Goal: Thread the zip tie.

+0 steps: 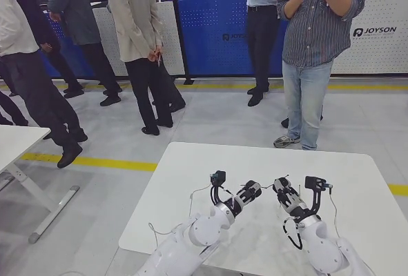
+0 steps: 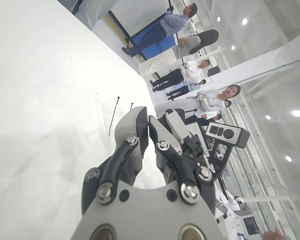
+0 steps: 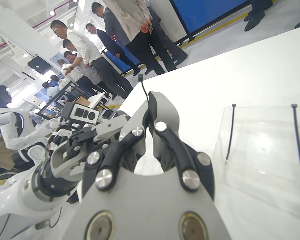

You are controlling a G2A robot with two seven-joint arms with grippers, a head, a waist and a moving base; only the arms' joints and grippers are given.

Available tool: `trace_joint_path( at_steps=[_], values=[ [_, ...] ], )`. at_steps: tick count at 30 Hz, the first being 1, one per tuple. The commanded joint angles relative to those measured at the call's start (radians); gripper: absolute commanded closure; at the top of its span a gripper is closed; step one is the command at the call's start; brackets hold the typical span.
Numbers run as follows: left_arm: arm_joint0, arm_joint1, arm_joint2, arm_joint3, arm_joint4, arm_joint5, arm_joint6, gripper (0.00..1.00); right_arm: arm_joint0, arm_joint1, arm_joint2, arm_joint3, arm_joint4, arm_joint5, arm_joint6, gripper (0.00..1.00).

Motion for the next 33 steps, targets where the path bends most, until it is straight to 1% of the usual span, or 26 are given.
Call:
trace_joint_path(
  at_steps=[1,4,7,11,17,20,21,23,24,33],
  values=[
    [0.0,0.0,-0.001,0.0,0.001,0.001,-0.001,0.63,-0.001,0.0,0.001,-0.001,-0.001,-0.001,0.0,1.0],
    [0.001,-0.001,-0.001,-0.001,0.002,0.001,-0.001,0.6,-0.002,-0.001,0.002,-0.001,-0.003,-0.003,-0.001,1.0],
    [0.002,-0.001,-0.001,-0.001,0.005,0.002,-0.004,0.6,-0.004,-0.002,0.002,-0.003,-0.005,-0.005,-0.002,1.0],
    [-0.001,-0.003,0.006,0.002,0.013,0.01,-0.014,0.64,-0.007,-0.003,0.001,-0.007,-0.007,-0.007,-0.005,1.0],
    [-0.008,-0.007,0.017,0.012,0.011,0.016,-0.024,0.77,-0.01,-0.005,0.001,-0.01,-0.01,-0.01,-0.011,1.0],
    [-0.011,-0.009,0.017,0.016,0.009,0.017,-0.024,0.78,-0.011,-0.006,0.001,-0.009,-0.011,-0.011,-0.012,1.0],
    [-0.011,-0.009,0.017,0.017,0.008,0.017,-0.023,0.89,-0.012,-0.006,0.002,-0.009,-0.011,-0.011,-0.012,1.0],
    [-0.013,-0.01,0.016,0.019,0.003,0.016,-0.021,0.93,-0.013,-0.006,0.003,-0.008,-0.014,-0.011,-0.013,1.0],
    [-0.014,-0.011,0.016,0.02,0.003,0.016,-0.021,1.0,-0.013,-0.006,0.003,-0.008,-0.015,-0.012,-0.013,1.0],
    [-0.019,-0.015,0.021,0.029,0.005,0.007,-0.019,1.0,-0.017,-0.007,0.011,-0.007,-0.015,-0.023,-0.006,1.0]
  ],
)
